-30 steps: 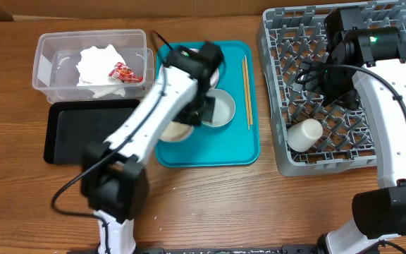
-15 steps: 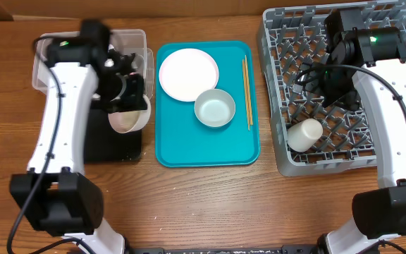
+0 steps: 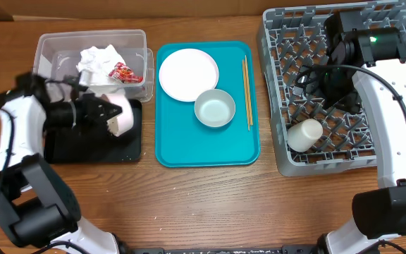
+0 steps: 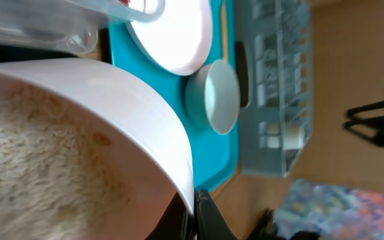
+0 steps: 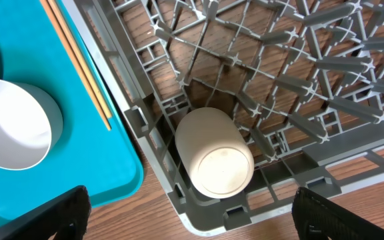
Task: Sort waste into correct bins and load items into the dishwasher
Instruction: 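Tip the pink bowl to pour rice onto the black tray, then return the empty pink bowl to the teal tray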
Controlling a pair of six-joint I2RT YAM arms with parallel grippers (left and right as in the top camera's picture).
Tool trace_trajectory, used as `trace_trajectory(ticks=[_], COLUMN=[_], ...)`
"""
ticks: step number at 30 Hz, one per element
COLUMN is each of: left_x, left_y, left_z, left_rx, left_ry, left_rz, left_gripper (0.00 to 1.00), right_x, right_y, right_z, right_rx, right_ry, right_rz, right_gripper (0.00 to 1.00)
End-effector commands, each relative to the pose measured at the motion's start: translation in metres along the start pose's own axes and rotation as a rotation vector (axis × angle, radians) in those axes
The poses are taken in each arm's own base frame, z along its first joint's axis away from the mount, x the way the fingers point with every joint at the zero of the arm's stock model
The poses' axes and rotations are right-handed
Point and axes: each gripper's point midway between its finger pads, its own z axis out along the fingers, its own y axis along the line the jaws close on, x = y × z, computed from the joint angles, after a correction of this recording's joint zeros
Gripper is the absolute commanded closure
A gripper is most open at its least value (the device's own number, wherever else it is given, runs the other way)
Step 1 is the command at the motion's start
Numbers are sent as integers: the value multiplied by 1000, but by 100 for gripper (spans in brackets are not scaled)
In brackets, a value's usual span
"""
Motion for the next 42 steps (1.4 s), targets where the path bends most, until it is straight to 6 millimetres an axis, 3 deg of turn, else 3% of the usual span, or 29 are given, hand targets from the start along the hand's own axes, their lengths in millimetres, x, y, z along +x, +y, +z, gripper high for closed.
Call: trace_trajectory(ticks=[1,7,13,18,22,29,34,42], left_x=[-8,-10,-20,-22,-23,-21,-20,-19], left_y=[-16,-10,-21,-16,-8,0,-2,-14], left_z=[-15,-35,-63,-70,-72,-70,-70,-66], left_rx=[191,314,462,475,439,419,457,451], left_ry=[-122,-242,-347,-343,-354,-317,-278,-255], left_rz=[25,-23,-82,-201,-185,-326,-511,-483], left_gripper=[96,96,96,96,96,96,96,96], right_x=[-5,-4,-4,-4,-4,0,2,2], right_y=[1,1,1,1,1,-1,-2,-2], right_z=[-8,-8,-8,-8,-8,-8,-8,-8], right_rx=[-15,-14,-14,-14,-13,-5,-3,-2], right_ry=[-28,-28,-27,-27,-26,-8,-2,-2], right_rz=[0,0,0,0,0,0,0,0], right_gripper=[2,2,2,2,2,2,2,1])
